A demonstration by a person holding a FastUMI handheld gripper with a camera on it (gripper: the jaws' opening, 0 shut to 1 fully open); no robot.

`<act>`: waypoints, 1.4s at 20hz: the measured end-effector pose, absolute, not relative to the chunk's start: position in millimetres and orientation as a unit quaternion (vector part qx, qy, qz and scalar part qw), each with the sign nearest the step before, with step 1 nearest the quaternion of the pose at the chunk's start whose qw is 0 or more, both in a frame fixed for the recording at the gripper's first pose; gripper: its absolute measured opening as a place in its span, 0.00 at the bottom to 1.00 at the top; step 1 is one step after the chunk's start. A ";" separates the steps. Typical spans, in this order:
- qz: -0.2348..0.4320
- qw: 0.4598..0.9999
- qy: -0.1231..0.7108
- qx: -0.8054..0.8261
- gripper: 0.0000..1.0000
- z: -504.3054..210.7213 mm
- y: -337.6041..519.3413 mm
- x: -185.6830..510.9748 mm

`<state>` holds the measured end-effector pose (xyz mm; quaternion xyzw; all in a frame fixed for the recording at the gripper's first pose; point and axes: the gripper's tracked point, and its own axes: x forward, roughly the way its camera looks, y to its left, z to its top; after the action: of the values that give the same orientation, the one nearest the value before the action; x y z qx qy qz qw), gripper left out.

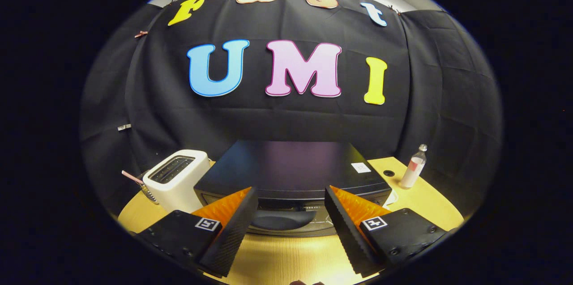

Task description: Open the toaster oven, put the food inside, and close the toaster oven door.

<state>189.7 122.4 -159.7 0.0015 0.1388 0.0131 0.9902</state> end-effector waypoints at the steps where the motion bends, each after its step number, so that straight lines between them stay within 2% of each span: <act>1: 0.013 0.989 0.145 0.003 0.99 -166.3 124.0 194.7; 4: 0.016 0.984 0.176 0.010 0.99 -191.4 131.7 201.5; 7: 0.011 0.986 0.166 0.009 0.98 -189.4 135.8 196.0; 14: 0.022 0.983 0.184 0.014 0.98 -208.6 132.9 144.5; 22: 0.033 0.973 0.230 0.001 0.97 -272.4 131.9 76.7; 28: 0.050 0.961 0.270 -0.014 0.97 -311.7 116.3 60.3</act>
<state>60.3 116.3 -311.7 -0.0140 0.2701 0.0495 0.9615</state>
